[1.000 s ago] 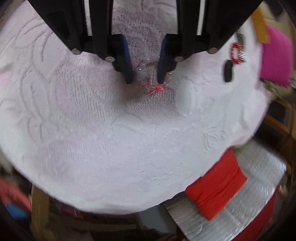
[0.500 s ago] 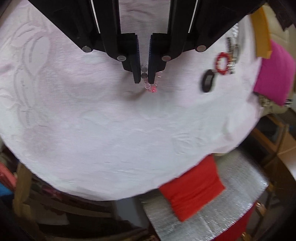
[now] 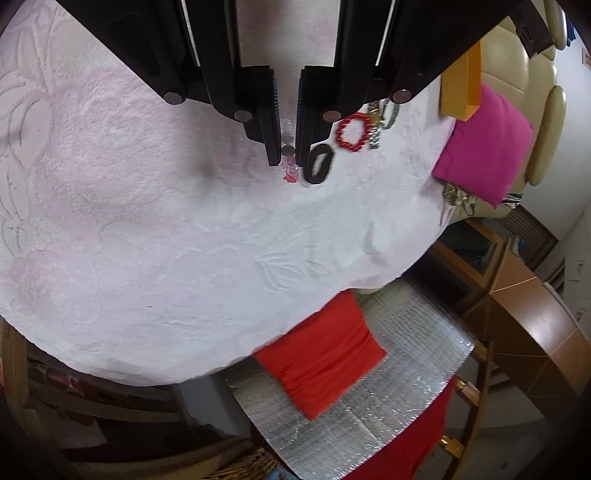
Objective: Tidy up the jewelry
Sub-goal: 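Grasp the white pearl bracelet with the left tool while the right tool grasps the pink bracelet, then carry both bracelets into the orange box and open both tools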
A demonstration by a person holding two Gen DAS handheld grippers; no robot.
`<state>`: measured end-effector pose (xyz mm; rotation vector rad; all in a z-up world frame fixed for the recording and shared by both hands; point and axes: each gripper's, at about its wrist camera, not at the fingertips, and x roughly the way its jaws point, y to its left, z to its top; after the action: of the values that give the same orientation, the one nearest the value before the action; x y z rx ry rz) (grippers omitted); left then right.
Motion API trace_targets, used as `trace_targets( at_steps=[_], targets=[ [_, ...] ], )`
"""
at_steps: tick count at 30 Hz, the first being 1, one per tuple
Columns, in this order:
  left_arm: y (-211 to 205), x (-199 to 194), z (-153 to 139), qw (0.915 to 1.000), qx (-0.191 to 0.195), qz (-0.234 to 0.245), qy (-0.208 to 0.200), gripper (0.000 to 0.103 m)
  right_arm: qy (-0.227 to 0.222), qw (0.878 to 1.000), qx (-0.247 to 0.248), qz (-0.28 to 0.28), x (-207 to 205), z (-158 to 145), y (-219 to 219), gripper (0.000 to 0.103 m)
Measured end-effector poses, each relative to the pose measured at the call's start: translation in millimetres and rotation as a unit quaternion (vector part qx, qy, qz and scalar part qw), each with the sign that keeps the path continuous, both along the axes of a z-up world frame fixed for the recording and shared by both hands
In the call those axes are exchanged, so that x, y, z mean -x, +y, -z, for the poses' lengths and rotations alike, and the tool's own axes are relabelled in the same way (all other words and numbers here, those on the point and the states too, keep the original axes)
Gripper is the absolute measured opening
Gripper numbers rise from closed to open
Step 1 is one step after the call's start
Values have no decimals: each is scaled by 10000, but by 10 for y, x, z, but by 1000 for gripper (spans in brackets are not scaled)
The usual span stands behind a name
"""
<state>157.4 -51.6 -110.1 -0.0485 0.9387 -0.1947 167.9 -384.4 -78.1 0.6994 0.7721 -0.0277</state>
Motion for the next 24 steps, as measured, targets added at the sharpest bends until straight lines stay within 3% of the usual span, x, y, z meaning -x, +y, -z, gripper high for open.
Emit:
trace_targets(
  at_steps=[5, 11, 19, 24],
  targets=[
    [217, 134, -184, 9995, 23, -171, -250, 20, -141, 9995, 0, -267, -27, -123, 332, 9],
    [547, 287, -373, 9979, 44, -467, -445, 20, -285, 9958, 181, -846, -70, -275, 1029, 9],
    [1249, 614, -805, 9887, 239, -972, -1115, 20, -518, 9800, 418, -1875, -100, -439, 2205, 9],
    [1837, 711, -904, 9812, 138, -1452, -1267, 20, -647, 9667, 379, -2448, -119, -606, 3011, 9]
  ],
)
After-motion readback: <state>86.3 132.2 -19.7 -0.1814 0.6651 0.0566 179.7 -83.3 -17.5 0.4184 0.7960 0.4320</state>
